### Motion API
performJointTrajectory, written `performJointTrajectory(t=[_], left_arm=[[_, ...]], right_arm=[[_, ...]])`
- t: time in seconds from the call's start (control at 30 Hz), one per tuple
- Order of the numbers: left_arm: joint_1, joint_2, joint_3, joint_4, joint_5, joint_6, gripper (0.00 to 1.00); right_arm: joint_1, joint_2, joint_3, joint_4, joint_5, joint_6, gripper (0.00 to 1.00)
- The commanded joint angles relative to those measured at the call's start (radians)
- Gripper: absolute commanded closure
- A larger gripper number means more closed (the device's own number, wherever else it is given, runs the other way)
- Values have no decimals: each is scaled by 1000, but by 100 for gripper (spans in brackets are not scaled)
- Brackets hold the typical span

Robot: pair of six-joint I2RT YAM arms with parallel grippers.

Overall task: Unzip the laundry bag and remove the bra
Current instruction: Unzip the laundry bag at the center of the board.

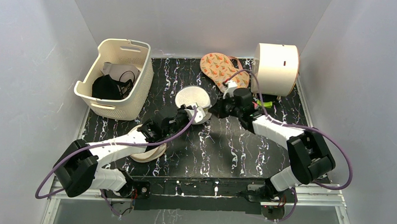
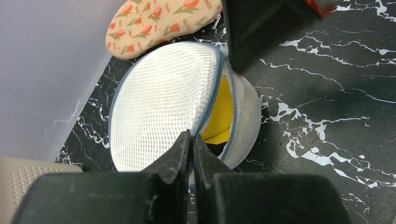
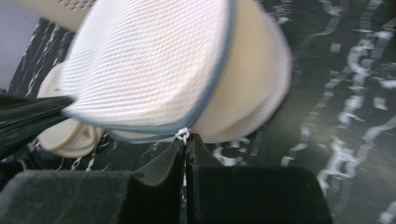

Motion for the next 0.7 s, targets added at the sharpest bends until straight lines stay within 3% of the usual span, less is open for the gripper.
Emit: performJointTrajectory(t=[0.0, 0.37, 0.57, 0.67], left_arm=[[-6, -56, -6, 29, -19, 21, 100], [-6, -22, 28, -16, -13, 2, 97], [-16, -25, 35, -49, 53, -19, 55], [-17, -39, 37, -70, 152, -56, 41]], right_arm=[[-157, -12, 9, -53, -37, -26, 100], [-77, -83, 9, -21, -78, -17, 100], [7, -91, 18, 4, -59, 21, 100], [41, -82, 41, -17, -29, 21, 100]])
